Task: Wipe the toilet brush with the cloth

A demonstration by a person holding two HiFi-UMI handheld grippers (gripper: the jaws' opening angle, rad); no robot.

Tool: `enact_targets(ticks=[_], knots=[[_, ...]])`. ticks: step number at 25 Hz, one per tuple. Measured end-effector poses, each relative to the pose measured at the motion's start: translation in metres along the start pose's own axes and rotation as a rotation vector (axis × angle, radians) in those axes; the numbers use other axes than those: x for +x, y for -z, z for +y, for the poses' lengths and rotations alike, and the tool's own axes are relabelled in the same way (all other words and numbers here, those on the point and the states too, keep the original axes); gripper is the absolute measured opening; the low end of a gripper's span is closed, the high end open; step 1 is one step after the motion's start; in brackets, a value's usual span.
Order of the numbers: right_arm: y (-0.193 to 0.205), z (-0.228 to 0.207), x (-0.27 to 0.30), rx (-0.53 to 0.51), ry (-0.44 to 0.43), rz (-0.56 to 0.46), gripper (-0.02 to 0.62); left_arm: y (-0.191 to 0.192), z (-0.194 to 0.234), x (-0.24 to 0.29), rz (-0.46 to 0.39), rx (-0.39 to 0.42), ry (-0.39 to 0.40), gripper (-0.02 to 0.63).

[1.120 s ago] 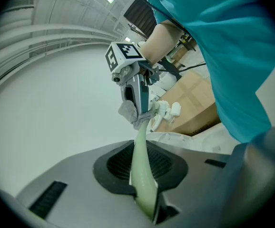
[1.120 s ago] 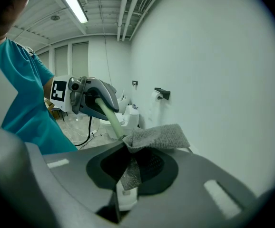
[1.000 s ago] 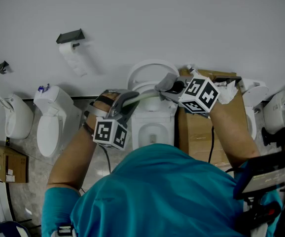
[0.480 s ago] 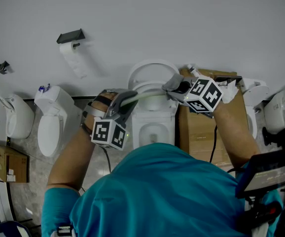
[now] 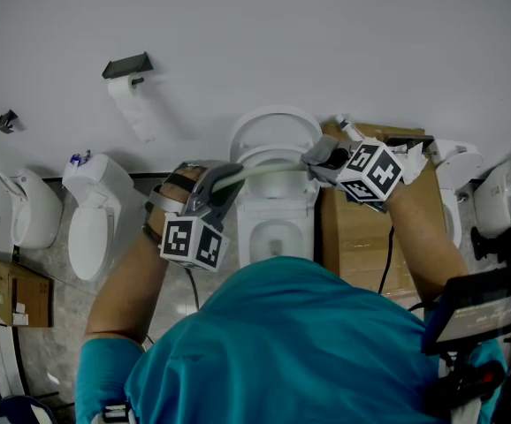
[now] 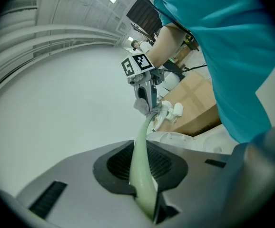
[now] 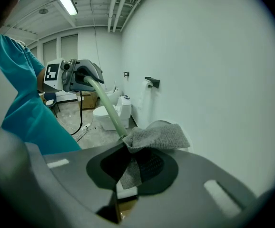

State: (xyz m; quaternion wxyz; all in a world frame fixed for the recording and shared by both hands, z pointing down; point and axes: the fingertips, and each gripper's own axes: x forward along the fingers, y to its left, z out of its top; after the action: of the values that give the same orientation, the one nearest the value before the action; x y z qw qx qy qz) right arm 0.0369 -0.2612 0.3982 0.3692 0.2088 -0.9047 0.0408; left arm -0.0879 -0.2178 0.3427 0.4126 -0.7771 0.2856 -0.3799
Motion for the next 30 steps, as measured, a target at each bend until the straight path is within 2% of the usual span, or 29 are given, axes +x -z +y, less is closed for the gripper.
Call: enact_targets(ticks=[11, 13, 18, 21, 25, 30], knots=[[0.025, -0.007, 0.0, 0.019, 0.009, 0.067, 0.037, 0.005, 0.001, -0.008, 0.006, -0.032, -0.01, 0.061], [0.019, -0.01, -0.004, 0.029, 0.029, 0.028, 0.037, 0.009, 0.001, -0.008, 0.015, -0.068, -0.003, 0.06], [-0.016, -0.023, -0.033, 0.119, 0.089, -0.211, 0.037, 0.027, -0.007, -0.007, 0.065, -0.12, 0.029, 0.06], [-0.024, -0.022, -0.05, 0.149, 0.107, -0.311, 0.037, 0.038, -0.026, -0.005, 0.101, -0.142, 0.063, 0.06], [-0.016, -0.013, -0.054, 0.185, 0.093, -0.369, 0.037, 0.058, -0.061, 0.003, 0.159, -0.191, 0.12, 0.06], [0.01, -0.011, -0.029, 0.268, 0.055, -0.375, 0.037, 0.105, -0.121, 0.028, 0.284, -0.264, 0.219, 0.06]])
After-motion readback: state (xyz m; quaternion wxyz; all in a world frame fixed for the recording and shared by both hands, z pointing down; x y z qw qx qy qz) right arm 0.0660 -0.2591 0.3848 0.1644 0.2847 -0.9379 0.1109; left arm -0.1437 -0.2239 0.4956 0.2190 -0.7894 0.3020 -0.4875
